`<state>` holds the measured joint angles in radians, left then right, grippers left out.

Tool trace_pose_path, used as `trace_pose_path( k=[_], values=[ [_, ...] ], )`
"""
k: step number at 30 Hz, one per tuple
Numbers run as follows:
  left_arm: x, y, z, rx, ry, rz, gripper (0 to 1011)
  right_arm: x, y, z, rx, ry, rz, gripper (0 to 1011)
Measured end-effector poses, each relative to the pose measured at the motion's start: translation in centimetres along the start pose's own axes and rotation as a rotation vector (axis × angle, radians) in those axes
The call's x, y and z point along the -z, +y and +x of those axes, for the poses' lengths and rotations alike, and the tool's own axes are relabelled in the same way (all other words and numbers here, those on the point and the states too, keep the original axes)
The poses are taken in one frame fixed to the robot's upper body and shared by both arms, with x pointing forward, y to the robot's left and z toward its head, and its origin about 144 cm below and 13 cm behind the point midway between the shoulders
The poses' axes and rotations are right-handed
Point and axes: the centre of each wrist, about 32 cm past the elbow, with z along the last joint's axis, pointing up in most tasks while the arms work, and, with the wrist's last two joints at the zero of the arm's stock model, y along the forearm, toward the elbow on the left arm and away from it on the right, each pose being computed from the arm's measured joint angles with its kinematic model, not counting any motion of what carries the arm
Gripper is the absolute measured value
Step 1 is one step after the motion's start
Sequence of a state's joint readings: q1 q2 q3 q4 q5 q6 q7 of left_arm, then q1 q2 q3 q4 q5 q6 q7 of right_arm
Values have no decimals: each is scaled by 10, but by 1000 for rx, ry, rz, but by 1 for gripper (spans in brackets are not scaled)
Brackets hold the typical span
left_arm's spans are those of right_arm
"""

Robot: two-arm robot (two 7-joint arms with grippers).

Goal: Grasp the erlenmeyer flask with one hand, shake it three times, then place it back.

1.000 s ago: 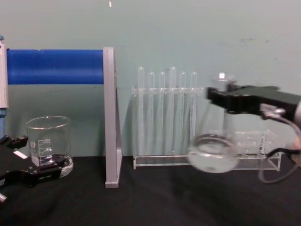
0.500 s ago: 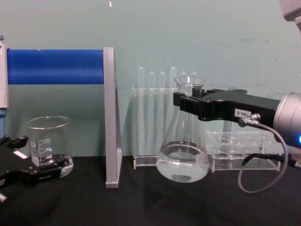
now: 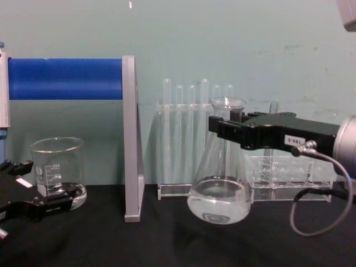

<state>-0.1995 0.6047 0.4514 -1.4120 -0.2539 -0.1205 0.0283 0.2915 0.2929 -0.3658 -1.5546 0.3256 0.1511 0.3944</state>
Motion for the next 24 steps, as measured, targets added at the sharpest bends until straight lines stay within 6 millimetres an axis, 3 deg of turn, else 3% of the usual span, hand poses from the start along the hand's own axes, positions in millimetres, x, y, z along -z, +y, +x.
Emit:
trace_pose_path(
  k=[24],
  values=[
    [0,0,0,0,0,0,1001,20,-16,27,-184,-26,-40,448]
  ],
)
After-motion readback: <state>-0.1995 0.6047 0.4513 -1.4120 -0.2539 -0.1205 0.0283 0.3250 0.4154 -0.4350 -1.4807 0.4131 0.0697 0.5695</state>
